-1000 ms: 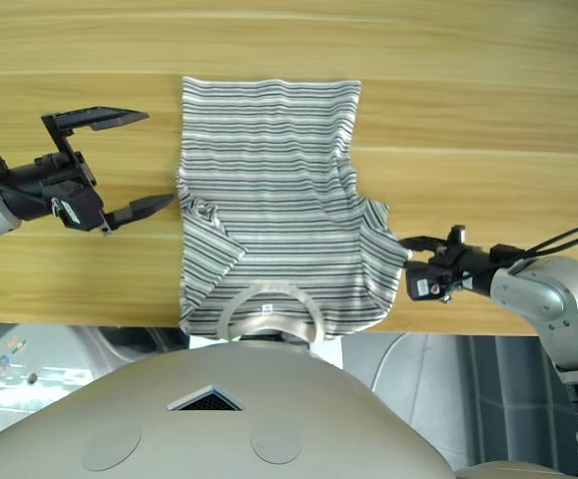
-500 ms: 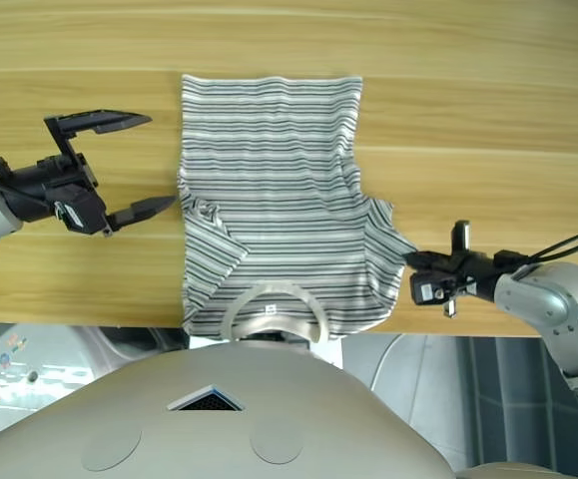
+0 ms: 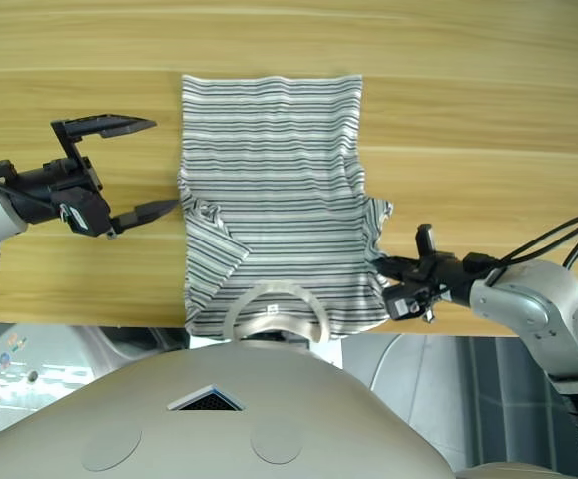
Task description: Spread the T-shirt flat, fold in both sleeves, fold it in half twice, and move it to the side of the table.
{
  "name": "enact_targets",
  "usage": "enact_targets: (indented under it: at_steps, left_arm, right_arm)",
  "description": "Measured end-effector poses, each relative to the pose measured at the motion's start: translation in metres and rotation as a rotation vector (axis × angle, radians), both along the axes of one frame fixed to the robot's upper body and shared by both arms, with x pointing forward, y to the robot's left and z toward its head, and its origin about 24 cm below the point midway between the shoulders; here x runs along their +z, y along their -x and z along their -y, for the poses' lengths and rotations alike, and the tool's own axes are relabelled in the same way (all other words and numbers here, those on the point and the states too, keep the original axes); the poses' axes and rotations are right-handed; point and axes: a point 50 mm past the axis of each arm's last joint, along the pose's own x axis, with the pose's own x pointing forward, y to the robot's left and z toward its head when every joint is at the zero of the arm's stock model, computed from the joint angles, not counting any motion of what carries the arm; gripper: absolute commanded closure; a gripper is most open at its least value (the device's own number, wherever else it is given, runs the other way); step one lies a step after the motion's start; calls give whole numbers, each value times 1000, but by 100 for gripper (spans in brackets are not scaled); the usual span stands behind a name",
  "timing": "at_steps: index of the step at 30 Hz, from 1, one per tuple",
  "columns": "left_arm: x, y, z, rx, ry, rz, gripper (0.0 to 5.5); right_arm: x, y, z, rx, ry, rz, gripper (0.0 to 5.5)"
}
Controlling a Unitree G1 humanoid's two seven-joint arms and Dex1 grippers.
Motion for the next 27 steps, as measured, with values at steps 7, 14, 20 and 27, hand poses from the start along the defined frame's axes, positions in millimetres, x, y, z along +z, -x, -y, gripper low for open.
enact_targets:
  at_steps: [7,14,20,27]
  left_arm:
    - [-3,-1,-1,8,-8,-12,10]
    - [-4,-1,-1,8,-8,-15,10]
    - [-4,-1,-2,8,-8,-14,10]
    - [-5,-1,-2,5,-4,-9,10]
  right_arm:
    - [11,-9,-4,2,2,45,546]
    - [20,-20,-4,-8,3,102,546]
    - [10,-18,-13,36,11,72,546]
    - [7,-19,-21,75,5,68,546]
